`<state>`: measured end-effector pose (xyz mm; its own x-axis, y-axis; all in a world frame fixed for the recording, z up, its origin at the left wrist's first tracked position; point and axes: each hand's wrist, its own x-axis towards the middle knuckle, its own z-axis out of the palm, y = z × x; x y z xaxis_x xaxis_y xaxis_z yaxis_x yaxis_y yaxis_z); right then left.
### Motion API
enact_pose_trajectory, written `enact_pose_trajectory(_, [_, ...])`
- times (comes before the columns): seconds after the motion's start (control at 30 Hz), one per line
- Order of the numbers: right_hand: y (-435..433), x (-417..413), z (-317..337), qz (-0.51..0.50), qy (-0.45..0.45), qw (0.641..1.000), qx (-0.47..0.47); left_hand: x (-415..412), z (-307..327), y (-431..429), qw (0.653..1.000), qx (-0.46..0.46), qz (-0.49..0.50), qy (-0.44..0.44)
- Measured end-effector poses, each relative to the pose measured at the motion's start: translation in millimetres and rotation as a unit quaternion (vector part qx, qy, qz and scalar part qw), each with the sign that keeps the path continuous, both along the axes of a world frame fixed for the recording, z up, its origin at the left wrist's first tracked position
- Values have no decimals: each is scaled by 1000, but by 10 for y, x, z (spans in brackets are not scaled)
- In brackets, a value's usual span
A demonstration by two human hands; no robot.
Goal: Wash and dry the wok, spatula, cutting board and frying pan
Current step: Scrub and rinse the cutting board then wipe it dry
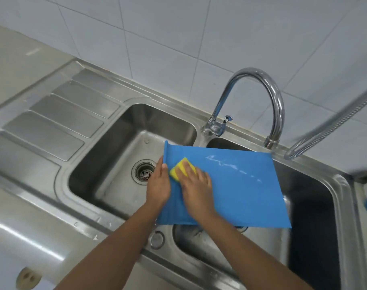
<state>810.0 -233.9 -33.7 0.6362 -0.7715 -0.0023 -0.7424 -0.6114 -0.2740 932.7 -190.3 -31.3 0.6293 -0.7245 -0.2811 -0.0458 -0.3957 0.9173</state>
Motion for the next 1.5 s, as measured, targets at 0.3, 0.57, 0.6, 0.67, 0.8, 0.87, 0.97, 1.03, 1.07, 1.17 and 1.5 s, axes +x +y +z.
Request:
enact_pose_trajectory(0.3, [-59, -1573, -46, -191, 15, 977, -94, -29, 92, 5, 999, 28, -14, -9])
enact_pose_trajectory(0.57, [321, -207, -98, -107, -18, 988, -110, -34, 114, -2, 998, 46, -5, -39])
enact_pose_trajectory(0.6, [265, -230, -106, -25, -15, 994, -108, -38, 117, 1, 998, 49, -2, -43])
enact_pose_trajectory(0.67, [-101, -502, -86, 33, -7, 994, -108, -49, 134, 8, 997, 60, 0, -43])
enact_pose_trajectory(0.8, [-799, -1346, -58, -205, 17, 976, -69, -72, 174, 17, 996, 65, -3, -59])
enact_pose_trajectory(0.87, [-877, -1438, 53, -387, 13, 921, -30, -76, 191, 14, 995, 62, 2, -72])
enact_pose_trajectory(0.97, [-710, -984, 197, -471, 11, 882, 20, -83, 206, 1, 995, 61, 8, -81])
enact_pose_trajectory(1.03, [-522, -567, 140, -343, 4, 939, 10, -84, 202, -2, 995, 60, 4, -80])
enact_pose_trajectory(1.07, [-398, -379, 81, -252, 4, 968, -2, -78, 199, 0, 995, 61, -1, -78])
enact_pose_trajectory(1.17, [-368, -178, 167, -34, 28, 998, 42, -69, 170, 16, 995, 58, -15, -81])
enact_pose_trajectory(1.5, [-895, -623, 240, -461, -5, 887, 33, -40, 112, -6, 997, 53, -17, -59])
